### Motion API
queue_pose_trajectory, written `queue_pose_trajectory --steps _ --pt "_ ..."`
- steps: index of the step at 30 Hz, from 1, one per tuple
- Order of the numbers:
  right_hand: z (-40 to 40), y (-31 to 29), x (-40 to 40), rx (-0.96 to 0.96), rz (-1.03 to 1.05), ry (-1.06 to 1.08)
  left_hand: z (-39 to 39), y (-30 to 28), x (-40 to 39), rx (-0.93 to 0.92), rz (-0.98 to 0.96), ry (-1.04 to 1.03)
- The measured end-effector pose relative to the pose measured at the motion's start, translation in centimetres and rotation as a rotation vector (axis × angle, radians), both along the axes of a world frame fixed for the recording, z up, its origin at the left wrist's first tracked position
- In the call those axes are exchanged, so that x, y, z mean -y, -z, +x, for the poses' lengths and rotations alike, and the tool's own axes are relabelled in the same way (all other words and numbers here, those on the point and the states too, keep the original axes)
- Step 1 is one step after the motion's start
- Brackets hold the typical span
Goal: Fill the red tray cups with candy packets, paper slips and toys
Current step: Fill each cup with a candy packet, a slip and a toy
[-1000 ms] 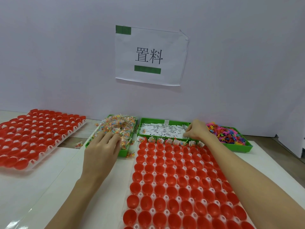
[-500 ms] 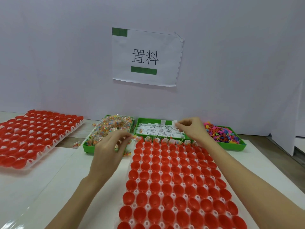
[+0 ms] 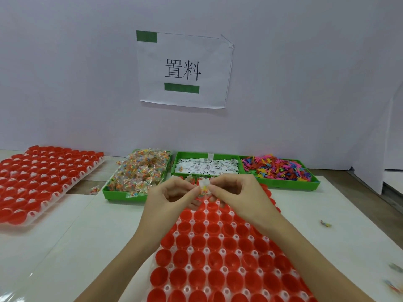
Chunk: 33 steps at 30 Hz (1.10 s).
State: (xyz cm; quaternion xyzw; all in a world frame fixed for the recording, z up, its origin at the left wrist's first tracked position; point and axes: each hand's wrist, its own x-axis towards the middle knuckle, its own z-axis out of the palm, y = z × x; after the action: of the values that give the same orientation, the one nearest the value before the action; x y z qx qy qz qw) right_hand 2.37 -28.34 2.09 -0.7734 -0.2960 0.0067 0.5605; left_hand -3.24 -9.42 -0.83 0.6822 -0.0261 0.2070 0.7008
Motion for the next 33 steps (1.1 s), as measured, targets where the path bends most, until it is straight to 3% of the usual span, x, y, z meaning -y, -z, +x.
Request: queue_pose_trajectory --steps 6,10,14,21,27,33 --pt "-0.2 -0.8 -0.2 -0.096 0.027 -0.015 -0.2 0.0 0.2 -0.011 0.015 -0.056" --pt "-0.3 -1.2 -1.0 -0.206 0.118 -0.048 -0.2 -0.1 0.1 -0.075 -0.227 -0.033" --pt "-0.7 -1.3 -1.9 -0.215 0.111 -0.100 -0.2 -0.1 -0.1 -0.082 -0.269 -0.128" --pt "-1.1 -1.1 -2.7 -0.115 0.032 -0.046 -0.5 0.1 0.4 0.029 -0.004 -0.267" --pt "-0.8 -0.9 -2.6 -0.228 0.111 -0.039 -0.6 0.1 0.4 0.110 0.151 -0.295" --pt "-0.1 -1.5 -1.8 -0.458 0.185 -0.087 -0.4 0.4 0.1 0.190 0.285 -0.318"
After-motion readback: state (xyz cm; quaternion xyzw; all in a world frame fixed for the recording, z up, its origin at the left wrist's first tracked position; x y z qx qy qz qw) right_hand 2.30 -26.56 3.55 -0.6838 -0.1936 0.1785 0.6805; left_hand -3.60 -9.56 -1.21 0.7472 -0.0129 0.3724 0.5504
